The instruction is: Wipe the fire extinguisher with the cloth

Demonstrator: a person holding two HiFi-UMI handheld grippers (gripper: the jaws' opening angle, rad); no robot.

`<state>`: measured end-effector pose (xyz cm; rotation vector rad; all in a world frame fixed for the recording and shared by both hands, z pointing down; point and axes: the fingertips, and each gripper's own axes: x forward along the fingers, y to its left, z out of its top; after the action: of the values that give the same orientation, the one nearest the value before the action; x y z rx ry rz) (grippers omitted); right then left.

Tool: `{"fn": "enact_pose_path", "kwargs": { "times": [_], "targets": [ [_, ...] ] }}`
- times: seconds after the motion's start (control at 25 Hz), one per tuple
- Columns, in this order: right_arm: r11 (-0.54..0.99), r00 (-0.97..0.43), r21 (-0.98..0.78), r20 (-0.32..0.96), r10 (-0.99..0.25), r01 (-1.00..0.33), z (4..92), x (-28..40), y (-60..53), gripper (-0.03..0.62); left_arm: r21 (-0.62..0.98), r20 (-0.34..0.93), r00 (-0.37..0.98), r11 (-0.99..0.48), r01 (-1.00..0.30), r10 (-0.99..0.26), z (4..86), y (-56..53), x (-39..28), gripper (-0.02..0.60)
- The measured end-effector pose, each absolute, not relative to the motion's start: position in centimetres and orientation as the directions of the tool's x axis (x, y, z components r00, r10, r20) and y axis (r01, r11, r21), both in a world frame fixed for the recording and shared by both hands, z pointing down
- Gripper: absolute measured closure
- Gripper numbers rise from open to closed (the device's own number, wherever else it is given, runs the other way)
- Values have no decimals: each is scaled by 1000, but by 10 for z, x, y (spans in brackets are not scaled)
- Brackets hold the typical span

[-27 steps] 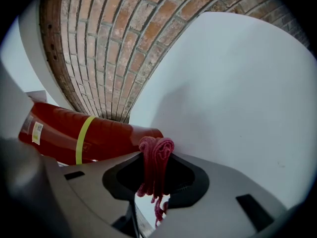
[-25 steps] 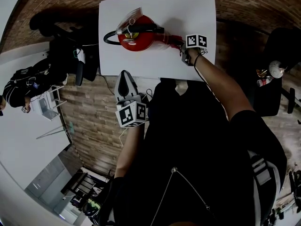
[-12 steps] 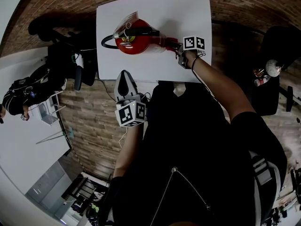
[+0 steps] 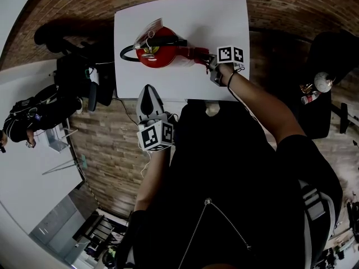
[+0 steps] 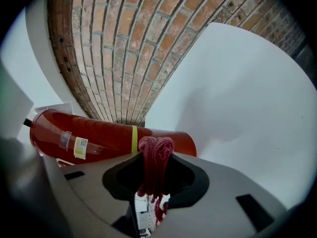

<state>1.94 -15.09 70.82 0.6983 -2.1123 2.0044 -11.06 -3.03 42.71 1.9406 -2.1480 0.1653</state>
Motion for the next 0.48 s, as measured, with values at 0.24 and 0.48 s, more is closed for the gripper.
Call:
{"fn": "enact_pose_path", "kwargs": {
  "times": [0.24,0.48],
  "targets": [
    [14,-889,-913,393,-235,-408,692,20,-152,474,81,246,-79,101,-992,-966,426,-33,-106,574],
    [9,-893,-919,382,-240,-395,679,20,-152,474,85,240,-73,96,-992,-968,425,-34,-104,574]
  ]
}}
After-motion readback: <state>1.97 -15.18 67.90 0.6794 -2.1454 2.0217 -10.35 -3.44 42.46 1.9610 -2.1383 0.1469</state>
